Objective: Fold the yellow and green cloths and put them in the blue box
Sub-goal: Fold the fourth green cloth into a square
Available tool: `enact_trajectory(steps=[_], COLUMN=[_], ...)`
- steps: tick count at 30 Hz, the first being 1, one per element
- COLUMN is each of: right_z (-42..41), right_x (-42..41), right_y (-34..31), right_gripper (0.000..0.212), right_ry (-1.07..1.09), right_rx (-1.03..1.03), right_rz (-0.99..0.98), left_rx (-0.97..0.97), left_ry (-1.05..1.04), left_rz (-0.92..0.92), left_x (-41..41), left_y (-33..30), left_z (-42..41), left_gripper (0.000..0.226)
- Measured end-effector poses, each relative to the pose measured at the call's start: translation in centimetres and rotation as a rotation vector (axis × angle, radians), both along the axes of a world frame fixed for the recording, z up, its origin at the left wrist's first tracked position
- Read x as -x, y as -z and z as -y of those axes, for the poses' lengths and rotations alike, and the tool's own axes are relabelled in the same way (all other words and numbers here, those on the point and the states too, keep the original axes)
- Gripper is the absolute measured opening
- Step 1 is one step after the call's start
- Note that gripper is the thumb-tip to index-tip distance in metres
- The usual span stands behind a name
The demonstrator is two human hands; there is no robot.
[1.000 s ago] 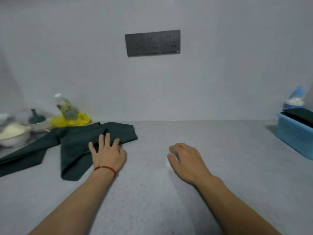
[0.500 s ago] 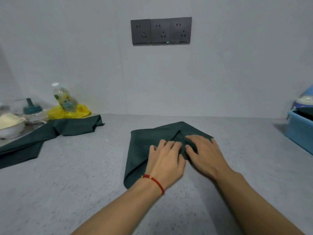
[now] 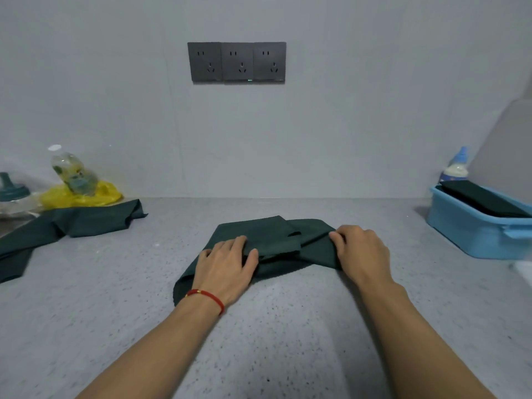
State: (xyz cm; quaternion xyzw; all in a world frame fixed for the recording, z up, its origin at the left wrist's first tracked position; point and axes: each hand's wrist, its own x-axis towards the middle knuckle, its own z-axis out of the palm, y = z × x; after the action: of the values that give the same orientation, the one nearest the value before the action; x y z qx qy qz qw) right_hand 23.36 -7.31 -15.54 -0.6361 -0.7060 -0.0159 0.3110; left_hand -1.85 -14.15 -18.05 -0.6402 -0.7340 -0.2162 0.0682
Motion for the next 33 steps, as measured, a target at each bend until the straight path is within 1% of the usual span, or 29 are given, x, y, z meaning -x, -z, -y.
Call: enact_trajectory(steps=[2, 3, 5, 6, 7, 8, 10, 11, 12, 13, 14, 15, 16, 17, 19, 20, 22, 23, 25, 27, 29, 32, 33], right_z=[0.0, 0.1, 0.6, 1.0, 1.4, 1.8, 2.6, 2.7, 2.7, 2.6, 2.3, 2.0, 1.7, 1.4, 0.5, 0.3, 0.2, 0.0, 0.0, 0.3, 0.4, 0.4, 0.2], right_x=[-1.6, -2.0, -1.3, -0.4, 0.6, 1.8, 3.8, 4.3, 4.6, 4.4, 3.9, 3.3, 2.7, 2.1, 0.9, 0.5, -0.4, -0.6, -0.4, 0.4, 0.7, 0.4, 0.3], right_y=[-0.5, -0.7, -1.0, -1.1, -1.1, -1.0, -0.7, -0.5, -0.4, -0.5, -0.5, -0.5, -0.6, -0.9, -0.6, -0.6, -0.3, -0.2, 0.0, -0.1, -0.4, -0.7, -0.7], right_gripper=[0.031, 0.028, 0.02, 0.017, 0.019, 0.029, 0.048, 0.048, 0.041, 0.03, 0.018, 0.011, 0.014, 0.021, 0.028, 0.025, 0.004, 0.014, 0.032, 0.038, 0.035, 0.021, 0.018], right_ry=[0.131, 0.19, 0.264, 0.243, 0.161, 0.033, -0.207, -0.255, -0.257, -0.234, -0.197, -0.149, -0.099, -0.051, 0.009, 0.021, 0.055, 0.085, 0.094, 0.073, 0.077, 0.134, 0.122], right_rx=[-0.018, -0.008, 0.014, 0.003, -0.007, -0.009, 0.056, 0.087, 0.083, 0.036, -0.039, -0.109, -0.173, -0.195, -0.188, -0.178, -0.137, -0.116, -0.109, -0.172, -0.244, -0.35, -0.374], right_rz=[-0.03, 0.0, 0.141, 0.205, 0.244, 0.261, 0.254, 0.26, 0.253, 0.224, 0.172, 0.133, 0.098, 0.081, 0.018, -0.036, -0.161, -0.184, -0.11, -0.067, -0.058, -0.016, -0.048], left_rx=[0.024, 0.033, 0.04, 0.035, 0.024, 0.01, -0.012, -0.028, -0.047, -0.064, -0.071, -0.072, -0.069, -0.061, -0.029, -0.015, 0.021, 0.032, 0.024, -0.009, -0.075, -0.218, -0.258], left_ry=[0.035, 0.054, 0.075, 0.077, 0.077, 0.074, 0.066, 0.065, 0.07, 0.081, 0.097, 0.114, 0.127, 0.137, 0.143, 0.136, 0.122, 0.113, 0.084, 0.033, -0.027, -0.146, -0.182], left_rz=[-0.001, -0.002, 0.007, 0.013, 0.023, 0.03, 0.039, 0.046, 0.063, 0.094, 0.128, 0.149, 0.157, 0.158, 0.154, 0.135, 0.068, 0.05, 0.045, 0.033, 0.035, 0.133, 0.163], left_x=[0.1, 0.0, 0.0, 0.1, 0.1, 0.2, 0.3, 0.4, 0.5, 0.6, 0.6, 0.6, 0.5, 0.4, 0.2, 0.3, 0.1, 0.1, 0.1, 0.3, 0.8, 1.7, 2.1], left_y=[0.0, 0.0, 0.0, -0.1, -0.1, -0.1, -0.3, -0.4, -0.4, -0.5, -0.6, -0.6, -0.7, -0.8, -0.8, -0.7, -0.4, -0.3, -0.2, -0.3, -0.5, -1.1, -1.3], left_z=[0.1, 0.1, -0.1, -0.2, -0.3, -0.4, -0.5, -0.5, -0.5, -0.4, -0.2, 0.0, 0.1, 0.2, 0.2, 0.2, 0.0, 0.0, -0.1, -0.3, -0.4, -0.3, -0.4], left_gripper=[0.059, 0.059, 0.056, 0.052, 0.048, 0.044, 0.039, 0.038, 0.036, 0.036, 0.036, 0.038, 0.041, 0.045, 0.047, 0.045, 0.04, 0.038, 0.03, 0.019, 0.017, 0.018, 0.017])
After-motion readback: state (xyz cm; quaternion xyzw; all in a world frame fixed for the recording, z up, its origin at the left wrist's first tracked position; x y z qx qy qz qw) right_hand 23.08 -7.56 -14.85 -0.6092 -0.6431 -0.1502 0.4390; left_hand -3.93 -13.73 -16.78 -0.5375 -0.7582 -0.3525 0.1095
